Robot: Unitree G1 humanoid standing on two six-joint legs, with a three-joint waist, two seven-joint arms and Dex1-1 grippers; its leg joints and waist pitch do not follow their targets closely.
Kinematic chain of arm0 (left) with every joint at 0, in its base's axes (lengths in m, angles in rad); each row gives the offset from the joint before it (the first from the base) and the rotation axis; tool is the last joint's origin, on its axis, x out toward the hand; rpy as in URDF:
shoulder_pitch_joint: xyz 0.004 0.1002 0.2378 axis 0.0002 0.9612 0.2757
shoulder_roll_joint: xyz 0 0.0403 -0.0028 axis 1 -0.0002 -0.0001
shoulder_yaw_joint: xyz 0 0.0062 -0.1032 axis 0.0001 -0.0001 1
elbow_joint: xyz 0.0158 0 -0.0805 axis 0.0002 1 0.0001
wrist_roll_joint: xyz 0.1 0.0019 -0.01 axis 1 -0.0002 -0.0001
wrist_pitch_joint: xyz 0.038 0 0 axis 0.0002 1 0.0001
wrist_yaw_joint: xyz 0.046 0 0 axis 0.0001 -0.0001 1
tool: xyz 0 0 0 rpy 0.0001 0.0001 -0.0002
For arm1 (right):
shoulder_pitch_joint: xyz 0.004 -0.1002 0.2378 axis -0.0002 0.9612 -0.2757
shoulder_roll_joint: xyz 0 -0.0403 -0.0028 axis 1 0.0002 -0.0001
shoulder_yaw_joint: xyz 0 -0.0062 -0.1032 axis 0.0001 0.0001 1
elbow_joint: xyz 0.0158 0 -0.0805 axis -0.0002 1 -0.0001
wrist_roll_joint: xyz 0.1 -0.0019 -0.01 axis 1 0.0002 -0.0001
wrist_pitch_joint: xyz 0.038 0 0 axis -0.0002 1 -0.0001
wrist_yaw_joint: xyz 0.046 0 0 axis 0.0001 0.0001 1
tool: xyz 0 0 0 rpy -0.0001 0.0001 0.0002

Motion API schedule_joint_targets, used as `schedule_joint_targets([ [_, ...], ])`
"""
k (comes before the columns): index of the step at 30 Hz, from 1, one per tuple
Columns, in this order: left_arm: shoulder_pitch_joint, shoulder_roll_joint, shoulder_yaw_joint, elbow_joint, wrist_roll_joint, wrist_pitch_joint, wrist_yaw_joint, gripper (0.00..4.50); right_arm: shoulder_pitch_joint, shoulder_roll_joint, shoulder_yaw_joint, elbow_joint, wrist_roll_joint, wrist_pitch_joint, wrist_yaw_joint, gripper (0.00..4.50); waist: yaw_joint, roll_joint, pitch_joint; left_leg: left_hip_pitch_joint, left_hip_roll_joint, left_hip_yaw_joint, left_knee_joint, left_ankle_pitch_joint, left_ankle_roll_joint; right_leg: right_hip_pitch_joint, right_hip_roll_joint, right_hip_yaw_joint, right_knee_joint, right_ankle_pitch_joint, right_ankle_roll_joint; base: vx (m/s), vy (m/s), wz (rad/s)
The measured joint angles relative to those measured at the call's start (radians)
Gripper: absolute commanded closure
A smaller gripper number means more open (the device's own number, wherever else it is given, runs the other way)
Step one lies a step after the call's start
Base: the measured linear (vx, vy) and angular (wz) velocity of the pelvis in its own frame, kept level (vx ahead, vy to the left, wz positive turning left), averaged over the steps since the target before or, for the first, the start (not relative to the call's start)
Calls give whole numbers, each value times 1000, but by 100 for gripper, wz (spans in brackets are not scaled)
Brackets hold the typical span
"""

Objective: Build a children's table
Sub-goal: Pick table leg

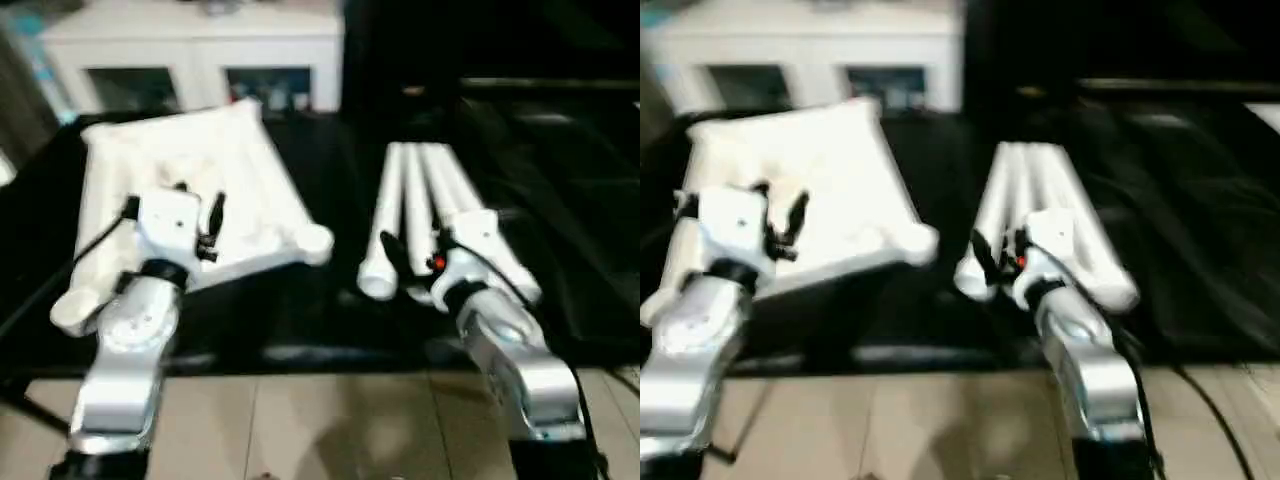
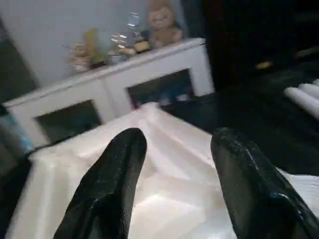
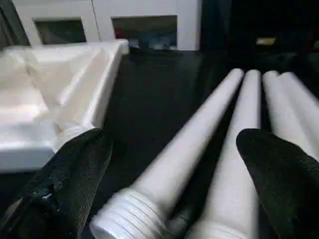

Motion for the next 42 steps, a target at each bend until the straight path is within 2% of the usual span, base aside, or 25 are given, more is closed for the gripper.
schedule_joint_targets([
  [2,-20,-18,-14,27,-1,-9,0,197,-14,2,-11,-16,2,31,-14,0,-28,-5,4,3,0,4,-12,3,0,2,-7,-10,-12,0,0,-79,-10,6],
  [8,-30,-36,-38,74,-36,-59,-26,197,-43,38,-43,-31,52,114,-32,0,-85,-37,16,7,30,6,-42,35,-4,27,-30,-89,-67,0,1,-28,-9,4],
  [10,-10,-39,-34,73,-36,-54,-24,197,-46,43,-42,-31,75,117,-11,0,-101,-50,25,26,33,8,-44,34,-6,44,-39,-107,-68,-1,0,0,0,0],
  [11,9,-38,-26,61,-36,-42,-22,197,-46,43,-27,-31,75,117,-4,0,-107,-62,34,41,34,10,-50,32,-9,56,-41,-109,-58,-15,0,0,0,0],
  [12,24,-35,-21,51,-37,-31,-20,197,-43,42,-8,-34,69,117,2,0,-104,-79,42,53,29,10,-58,29,-13,61,-51,-105,13,-80,5,0,0,0],
  [13,30,-36,-25,34,-39,-25,-22,197,-29,41,2,-46,59,117,5,0,-102,-96,40,51,9,2,-57,29,-14,74,-72,-89,77,-122,6,48,-81,50],
  [14,40,-37,-21,10,-39,-26,-23,197,-30,43,11,-47,55,118,7,0,-90,-132,30,46,-6,1,-46,26,-15,93,-79,-48,116,-156,15,48,-81,50],
  [16,84,-33,-12,-8,-38,-22,-23,197,-27,48,38,-49,53,120,9,0,-51,-117,29,27,2,-18,37,-2,30,107,-54,-38,106,-177,8,109,-126,50],
  [17,91,-29,-11,-8,-37,-18,-22,197,-20,52,46,-51,54,123,9,0,-25,-112,31,27,0,-26,56,-4,32,116,-44,-26,94,-177,7,132,-113,33],
  [18,88,-29,-12,-12,-37,-17,-22,197,-15,58,47,-51,59,129,10,0,1,-99,28,33,4,-29,33,-4,32,132,-22,-8,72,-175,4,194,-50,31],
  [19,86,-28,-13,-22,-37,-17,-24,197,-16,60,43,-54,63,131,9,0,15,-83,23,42,14,-29,-15,-4,30,138,-4,-4,62,-175,2,153,4,46],
  [20,84,-20,-13,-29,-38,-15,-27,197,-17,60,40,-55,67,134,8,0,26,-82,24,60,23,-20,-33,-8,-20,134,1,3,57,-178,-5,153,4,46],
  [21,92,-2,-2,-34,-37,-11,-31,197,-29,80,49,-54,73,142,9,0,28,-85,22,67,13,-25,-47,-11,-14,123,-8,-1,92,-186,-15,175,33,32],
  [23,91,22,14,-34,-35,-4,-36,197,-35,86,61,-63,80,142,10,0,25,-82,17,74,12,-30,-47,-22,-8,53,-36,-33,191,-184,21,174,36,12],
  [25,82,19,12,-38,-37,-3,-50,197,-33,79,51,-63,80,143,7,0,7,-96,7,80,6,-22,-49,-38,-12,-27,-74,-46,170,-145,60,125,13,3],
  [26,77,19,10,-38,-38,0,-53,197,-28,79,45,-66,80,145,6,0,-5,-111,4,88,-4,-9,-50,-46,-11,-42,-93,-42,111,-113,42,170,-13,1],
  [27,65,18,7,-39,-39,4,-60,197,-22,74,38,-78,80,150,2,0,-20,-151,2,103,-26,10,-45,-63,-17,-29,-118,-18,52,-28,26,165,-49,7],
  [29,63,-15,-27,-37,-48,8,-68,197,6,50,18,-87,78,165,-9,0,-21,-130,8,114,-24,-3,8,-89,39,4,-100,-3,54,-51,24,220,-58,15],
  [30,62,-16,-41,-40,-59,9,-73,197,9,43,0,-92,72,183,-19,0,-25,-116,8,86,-24,-23,61,-83,29,27,-93,-6,43,-56,18,190,-17,2],
  [31,62,-13,-41,-43,-65,10,-74,197,9,38,-4,-102,68,197,-24,0,-24,-109,7,65,-24,-32,79,-69,5,41,-86,-6,37,-59,17,151,3,-12],
  [32,62,-5,-38,-52,-76,14,-84,197,6,38,-2,-121,61,221,-34,0,-24,-99,7,37,-18,-40,75,-46,-33,50,-82,-15,36,-64,11,151,3,-12],
  [33,64,11,-37,-61,-85,14,-100,197,-2,32,7,-148,54,261,-48,0,-22,-77,4,4,11,-49,14,-2,-68,57,-64,-29,39,-69,11,99,13,-7],
  [34,67,24,-32,-64,-90,13,-110,197,-9,31,9,-155,48,287,-56,0,-20,-65,5,-15,33,-49,-12,44,-45,60,-53,-39,47,-76,11,0,0,0],
  [38,76,66,-14,-54,-105,25,-173,197,-60,39,39,-158,49,408,-64,0,-23,-63,7,-26,41,-45,-18,58,-41,59,-55,-38,34,-70,25,0,0,0],
  [42,58,112,-36,-57,-196,80,-311,161,-122,54,-31,-117,82,498,-90,0,-27,-66,11,-6,42,-13,-54,74,-53,60,-67,-28,34,-69,27,0,0,0],
])
